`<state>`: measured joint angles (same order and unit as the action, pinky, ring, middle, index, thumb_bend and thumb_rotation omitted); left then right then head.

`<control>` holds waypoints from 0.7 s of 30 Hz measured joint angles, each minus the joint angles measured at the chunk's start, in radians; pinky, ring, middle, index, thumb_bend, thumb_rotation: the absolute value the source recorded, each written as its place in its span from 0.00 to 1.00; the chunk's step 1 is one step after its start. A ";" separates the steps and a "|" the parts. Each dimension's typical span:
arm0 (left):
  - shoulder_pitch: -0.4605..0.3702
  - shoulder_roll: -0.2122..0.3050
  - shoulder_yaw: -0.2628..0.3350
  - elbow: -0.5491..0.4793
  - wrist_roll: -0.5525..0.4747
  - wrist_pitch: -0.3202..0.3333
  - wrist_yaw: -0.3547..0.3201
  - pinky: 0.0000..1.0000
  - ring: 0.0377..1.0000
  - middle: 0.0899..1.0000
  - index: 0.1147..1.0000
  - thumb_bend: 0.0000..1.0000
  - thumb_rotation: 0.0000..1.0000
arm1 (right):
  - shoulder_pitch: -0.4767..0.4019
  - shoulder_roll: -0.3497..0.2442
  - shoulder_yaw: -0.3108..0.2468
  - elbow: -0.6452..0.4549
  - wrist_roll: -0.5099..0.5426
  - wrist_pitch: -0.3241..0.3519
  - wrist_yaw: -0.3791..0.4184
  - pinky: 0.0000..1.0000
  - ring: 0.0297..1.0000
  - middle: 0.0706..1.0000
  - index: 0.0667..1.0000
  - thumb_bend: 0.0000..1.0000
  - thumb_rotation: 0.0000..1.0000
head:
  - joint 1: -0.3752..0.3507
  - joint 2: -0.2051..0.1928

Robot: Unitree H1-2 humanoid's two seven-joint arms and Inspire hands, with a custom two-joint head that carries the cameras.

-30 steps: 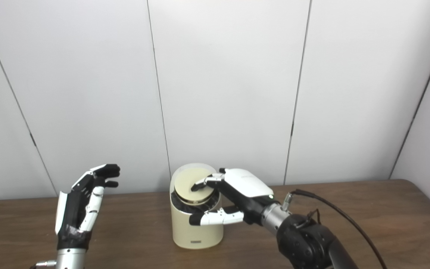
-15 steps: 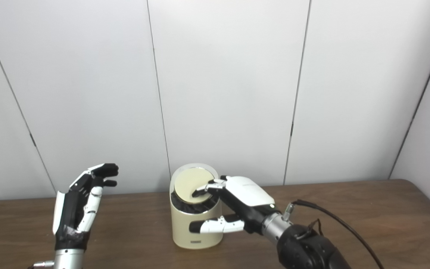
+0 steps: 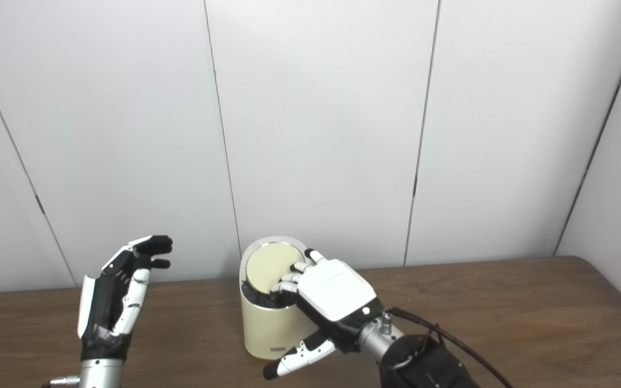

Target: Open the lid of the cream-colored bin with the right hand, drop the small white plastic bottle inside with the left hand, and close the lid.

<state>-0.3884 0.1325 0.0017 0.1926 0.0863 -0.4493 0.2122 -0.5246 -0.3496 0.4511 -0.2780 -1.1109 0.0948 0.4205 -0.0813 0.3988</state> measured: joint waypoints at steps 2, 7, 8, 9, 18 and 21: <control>0.000 0.000 0.000 0.000 0.000 0.000 0.000 0.63 0.71 0.69 0.64 0.35 0.74 | 0.001 0.008 0.000 0.000 -0.022 0.000 0.002 1.00 0.90 0.80 0.74 0.92 0.90 | 0.000 0.000; 0.000 0.000 0.001 0.000 0.001 0.000 0.000 0.63 0.70 0.68 0.64 0.36 0.74 | 0.006 0.023 -0.002 -0.002 -0.059 -0.001 0.007 1.00 0.90 0.79 0.74 0.93 0.89 | 0.000 -0.002; 0.000 0.000 0.001 0.000 0.002 0.000 0.001 0.63 0.70 0.68 0.64 0.35 0.74 | 0.007 0.025 -0.003 -0.003 -0.061 0.000 0.009 1.00 0.90 0.79 0.74 0.93 0.89 | -0.002 -0.002; 0.000 0.000 0.001 0.000 0.003 0.000 0.001 0.63 0.71 0.69 0.64 0.35 0.74 | 0.008 0.027 -0.004 -0.005 -0.062 0.000 0.013 1.00 0.90 0.80 0.74 0.93 0.89 | 0.000 -0.003; 0.000 0.000 0.001 0.000 0.004 0.000 0.001 0.63 0.71 0.69 0.65 0.35 0.74 | 0.017 0.034 -0.028 -0.015 -0.044 -0.004 0.032 1.00 0.90 0.81 0.75 0.92 0.89 | -0.002 -0.008; 0.000 -0.001 0.001 0.000 0.004 0.000 0.001 0.63 0.71 0.69 0.65 0.35 0.73 | 0.032 0.039 -0.054 -0.014 -0.003 -0.014 0.016 1.00 0.94 0.86 0.81 0.88 0.87 | 0.000 -0.008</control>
<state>-0.3886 0.1318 0.0025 0.1924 0.0899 -0.4493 0.2132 -0.4926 -0.3101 0.3973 -0.2919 -1.1140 0.0813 0.4361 -0.0813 0.3912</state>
